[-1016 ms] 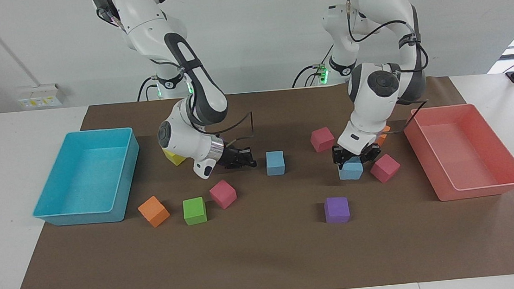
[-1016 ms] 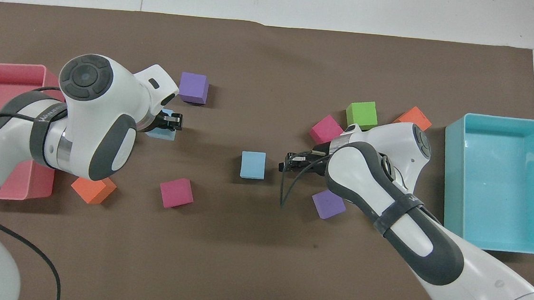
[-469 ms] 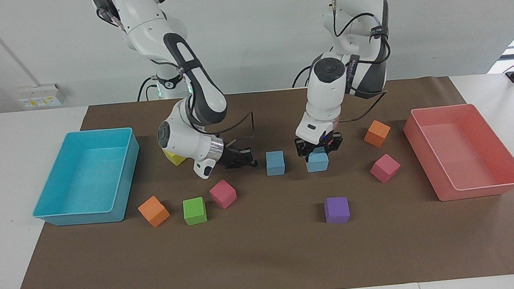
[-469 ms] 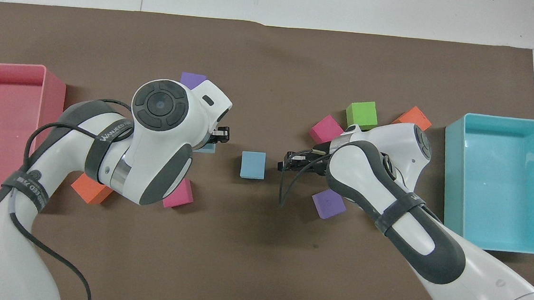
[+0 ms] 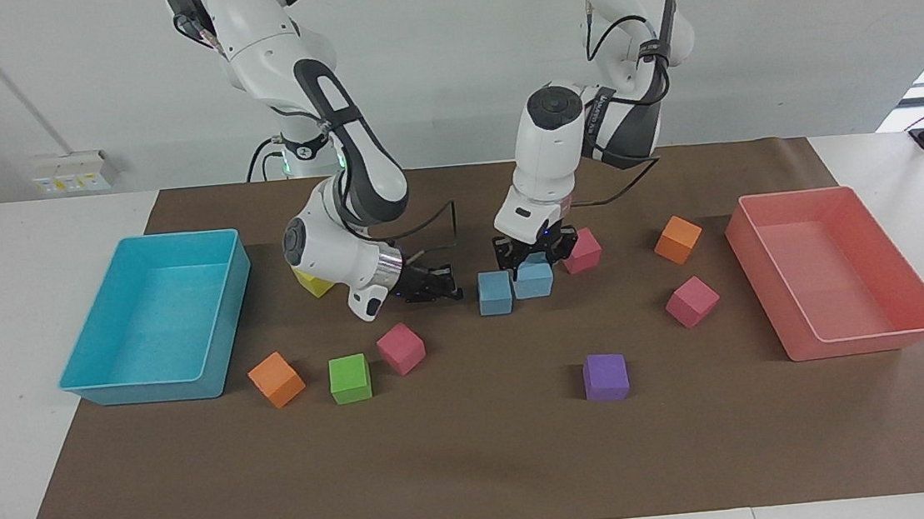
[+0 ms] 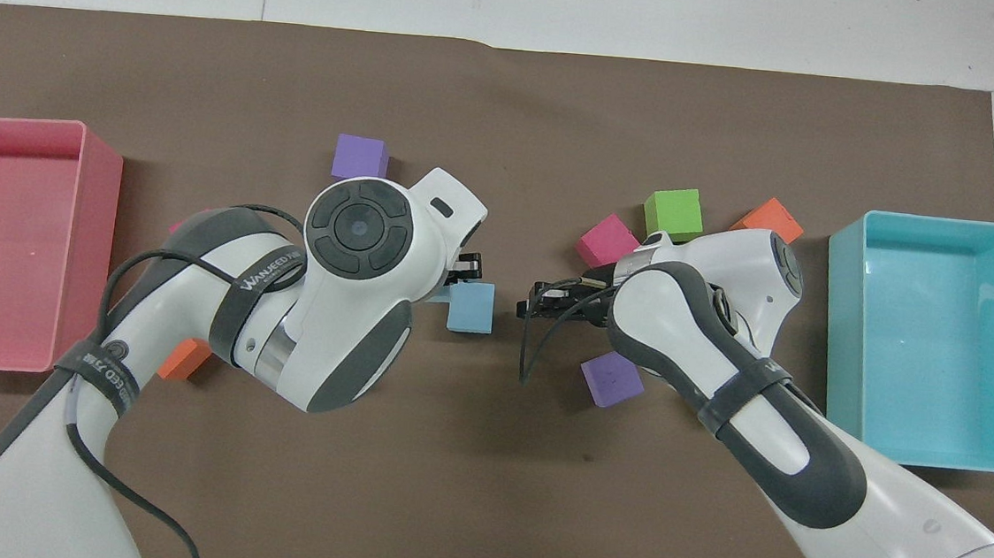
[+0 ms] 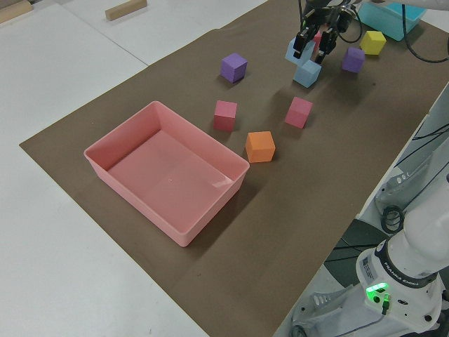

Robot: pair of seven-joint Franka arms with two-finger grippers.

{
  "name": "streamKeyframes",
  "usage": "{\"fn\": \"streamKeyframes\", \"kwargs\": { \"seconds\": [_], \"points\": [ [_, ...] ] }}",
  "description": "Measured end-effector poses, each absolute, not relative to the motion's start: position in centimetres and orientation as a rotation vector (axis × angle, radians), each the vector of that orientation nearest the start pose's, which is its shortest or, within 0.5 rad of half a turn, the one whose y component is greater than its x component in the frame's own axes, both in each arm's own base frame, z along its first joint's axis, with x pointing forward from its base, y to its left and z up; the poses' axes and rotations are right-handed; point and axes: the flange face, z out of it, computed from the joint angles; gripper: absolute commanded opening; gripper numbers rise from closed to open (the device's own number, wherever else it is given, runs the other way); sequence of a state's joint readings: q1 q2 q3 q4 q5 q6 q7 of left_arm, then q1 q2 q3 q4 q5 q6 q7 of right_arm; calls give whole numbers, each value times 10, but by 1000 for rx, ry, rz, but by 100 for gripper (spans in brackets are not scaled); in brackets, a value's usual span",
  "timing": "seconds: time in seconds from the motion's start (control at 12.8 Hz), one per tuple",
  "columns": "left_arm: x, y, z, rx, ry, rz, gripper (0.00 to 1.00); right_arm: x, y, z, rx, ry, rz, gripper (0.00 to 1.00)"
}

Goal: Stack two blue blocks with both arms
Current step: 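Carry the held blue cube with the left gripper over the center cube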

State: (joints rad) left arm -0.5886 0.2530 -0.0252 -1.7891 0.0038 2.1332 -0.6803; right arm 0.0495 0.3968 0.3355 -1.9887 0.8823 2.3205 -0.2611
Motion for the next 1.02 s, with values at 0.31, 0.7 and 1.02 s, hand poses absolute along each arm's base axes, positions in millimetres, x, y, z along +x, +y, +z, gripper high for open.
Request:
{"fn": "streamKeyframes", "kwargs": {
  "seconds": [0.31,0.7,1.02],
  "points": [
    [511,-398,419,-3208,-103,-118,0,562,235,277,-2399,30,147,0],
    [510,-406,400,-3196,-91,-88,0,562,235,277,-2398,31,147,0],
    [509,-411,388,-3190,-80,-72,0,562,235,277,-2398,31,146,0]
  ]
}}
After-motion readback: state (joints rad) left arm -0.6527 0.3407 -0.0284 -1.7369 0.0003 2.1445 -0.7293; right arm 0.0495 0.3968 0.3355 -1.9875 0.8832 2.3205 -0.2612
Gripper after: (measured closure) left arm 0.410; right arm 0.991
